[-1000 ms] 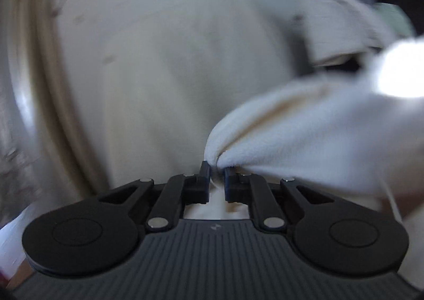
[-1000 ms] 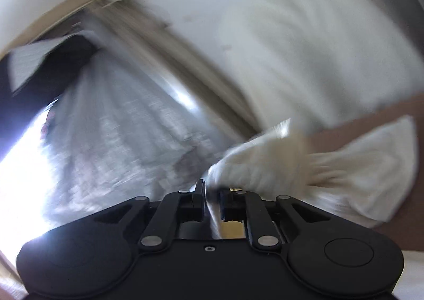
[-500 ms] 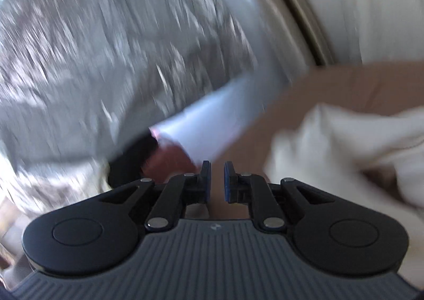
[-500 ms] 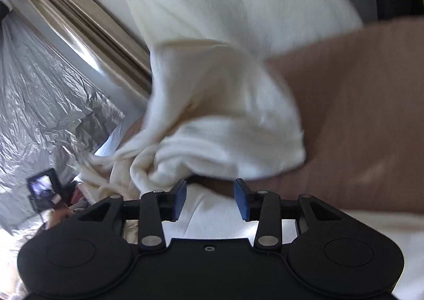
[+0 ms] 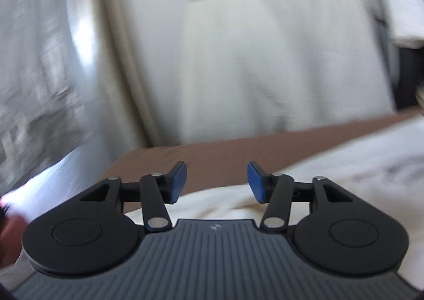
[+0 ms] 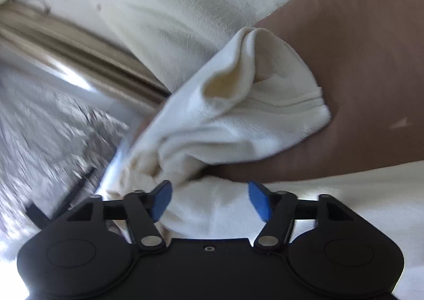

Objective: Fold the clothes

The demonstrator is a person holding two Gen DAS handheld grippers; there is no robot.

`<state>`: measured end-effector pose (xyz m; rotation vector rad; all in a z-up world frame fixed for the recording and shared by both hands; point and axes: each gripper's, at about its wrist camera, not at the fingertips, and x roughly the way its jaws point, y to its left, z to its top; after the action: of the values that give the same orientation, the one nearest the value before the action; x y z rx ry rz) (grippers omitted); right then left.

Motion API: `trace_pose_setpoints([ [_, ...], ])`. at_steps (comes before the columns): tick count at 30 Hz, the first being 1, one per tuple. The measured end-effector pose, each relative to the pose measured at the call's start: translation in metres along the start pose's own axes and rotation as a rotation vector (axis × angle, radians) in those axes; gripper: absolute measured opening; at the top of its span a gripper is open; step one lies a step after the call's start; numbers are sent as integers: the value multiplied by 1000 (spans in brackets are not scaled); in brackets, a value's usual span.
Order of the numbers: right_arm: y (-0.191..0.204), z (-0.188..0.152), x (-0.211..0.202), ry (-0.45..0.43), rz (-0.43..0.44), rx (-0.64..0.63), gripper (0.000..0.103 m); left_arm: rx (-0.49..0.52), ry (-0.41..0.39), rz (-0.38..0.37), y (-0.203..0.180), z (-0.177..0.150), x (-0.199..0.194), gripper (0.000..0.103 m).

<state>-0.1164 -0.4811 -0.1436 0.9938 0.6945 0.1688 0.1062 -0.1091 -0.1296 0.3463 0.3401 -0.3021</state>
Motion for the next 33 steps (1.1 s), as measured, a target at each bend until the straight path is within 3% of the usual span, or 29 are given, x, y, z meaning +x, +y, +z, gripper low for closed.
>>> trace_pose_setpoints([
  [1, -2, 2, 5, -22, 7, 41, 89, 45, 6, -10, -11, -2, 4, 51],
  [4, -10, 9, 28, -62, -18, 146, 91, 132, 61, -26, -35, -7, 19, 51],
  [8, -2, 20, 66, -142, -154, 66, 92, 147, 93, -59, -51, -16, 30, 51],
  [9, 2, 22, 72, -172, -176, 34, 86, 148, 95, -64, -51, -19, 34, 51],
  [10, 6, 24, 79, -202, -199, 2, 71, 138, 99, -63, -52, -22, 38, 51],
  [11, 11, 25, 82, -232, -220, -42, 34, 127, 104, -63, -54, -25, 42, 51],
  [12, 22, 24, 80, -263, -239, -115, 21, 103, 117, -71, -54, -27, 46, 51],
  [15, 62, 13, 65, -371, -301, -365, 14, -15, 181, -140, -52, -27, 57, 50],
  [18, 100, 1, 45, -456, -364, -561, 10, -24, 119, -145, -48, -24, 48, 50],
  [20, 118, -2, 25, -517, -394, -621, 9, -32, 85, -151, -46, -23, 43, 50],
  [24, 147, -12, -15, -655, -543, -832, 8, -10, 92, -146, -51, -23, 39, 50],
  [26, 146, -6, -29, -656, -601, -862, 8, 0, 104, -135, -54, -24, 41, 50],
  [29, 115, 16, -36, -445, -671, -794, 10, -12, 130, -179, -57, -23, 43, 50],
  [30, 95, 17, -45, -423, -630, -694, 11, -12, 129, -198, -60, -23, 41, 50],
  [32, 55, 19, -64, -377, -548, -494, 24, -1, 117, -243, -66, -21, 34, 50],
  [33, 35, 20, -73, -353, -506, -394, 37, 8, 111, -269, -70, -20, 30, 50],
])
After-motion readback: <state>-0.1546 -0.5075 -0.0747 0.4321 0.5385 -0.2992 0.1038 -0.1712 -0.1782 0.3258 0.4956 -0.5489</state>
